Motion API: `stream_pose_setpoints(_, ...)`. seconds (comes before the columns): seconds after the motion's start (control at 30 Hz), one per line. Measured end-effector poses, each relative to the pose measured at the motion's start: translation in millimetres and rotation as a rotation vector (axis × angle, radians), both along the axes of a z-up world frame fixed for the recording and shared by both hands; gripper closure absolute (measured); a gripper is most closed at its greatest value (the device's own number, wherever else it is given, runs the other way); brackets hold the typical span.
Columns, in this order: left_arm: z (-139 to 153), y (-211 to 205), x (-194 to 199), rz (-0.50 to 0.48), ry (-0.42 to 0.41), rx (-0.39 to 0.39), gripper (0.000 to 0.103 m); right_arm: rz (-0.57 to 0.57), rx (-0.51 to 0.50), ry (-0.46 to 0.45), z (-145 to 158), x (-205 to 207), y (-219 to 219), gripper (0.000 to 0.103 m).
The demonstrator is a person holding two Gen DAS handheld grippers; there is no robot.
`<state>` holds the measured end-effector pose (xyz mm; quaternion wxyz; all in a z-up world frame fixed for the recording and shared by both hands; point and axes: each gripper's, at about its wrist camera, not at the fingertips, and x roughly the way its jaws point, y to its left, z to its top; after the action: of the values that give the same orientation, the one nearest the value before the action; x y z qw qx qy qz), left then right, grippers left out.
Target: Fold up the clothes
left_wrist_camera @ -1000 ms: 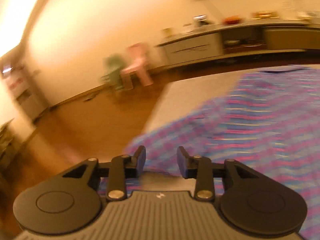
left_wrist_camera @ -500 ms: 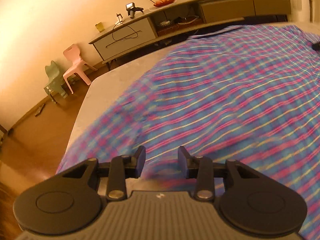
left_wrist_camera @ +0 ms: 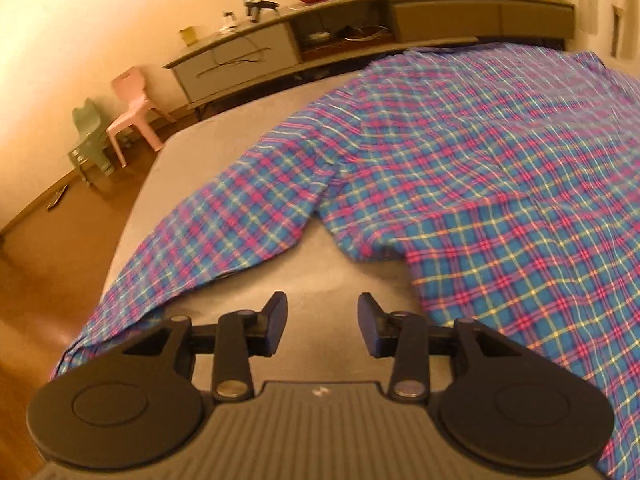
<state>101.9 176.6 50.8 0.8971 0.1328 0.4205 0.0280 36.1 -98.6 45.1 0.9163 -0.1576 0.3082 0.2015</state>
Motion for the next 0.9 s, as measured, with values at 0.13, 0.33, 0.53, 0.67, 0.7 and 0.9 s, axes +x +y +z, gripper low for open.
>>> stream_pose_setpoints(0.13,8,4,-13,0.006,-0.019,-0.044,0.062,0.403,0.043,0.024,9,-109,115,0.001)
stream_pose_setpoints(0.33,25,-4,-47,-0.033,-0.078,-0.080,0.061,0.528,-0.213,0.107,-53,-151,194,0.094)
stream_pose_setpoints(0.53,31,-15,-99,-0.067,-0.108,-0.122,0.054,0.216,0.005,-0.006,6,-91,127,0.098)
stream_pose_setpoints(0.67,20,-34,-129,-0.089,-0.085,-0.117,0.050,0.171,0.162,0.069,6,-90,99,0.080)
stream_pose_setpoints(0.7,17,-38,-137,-0.095,-0.079,-0.116,0.050,0.234,0.160,0.082,-3,-106,112,0.044)
stream_pose_setpoints(0.9,14,-33,-153,0.019,-0.086,-0.242,0.050,0.479,-0.033,0.102,-60,-168,178,0.020)
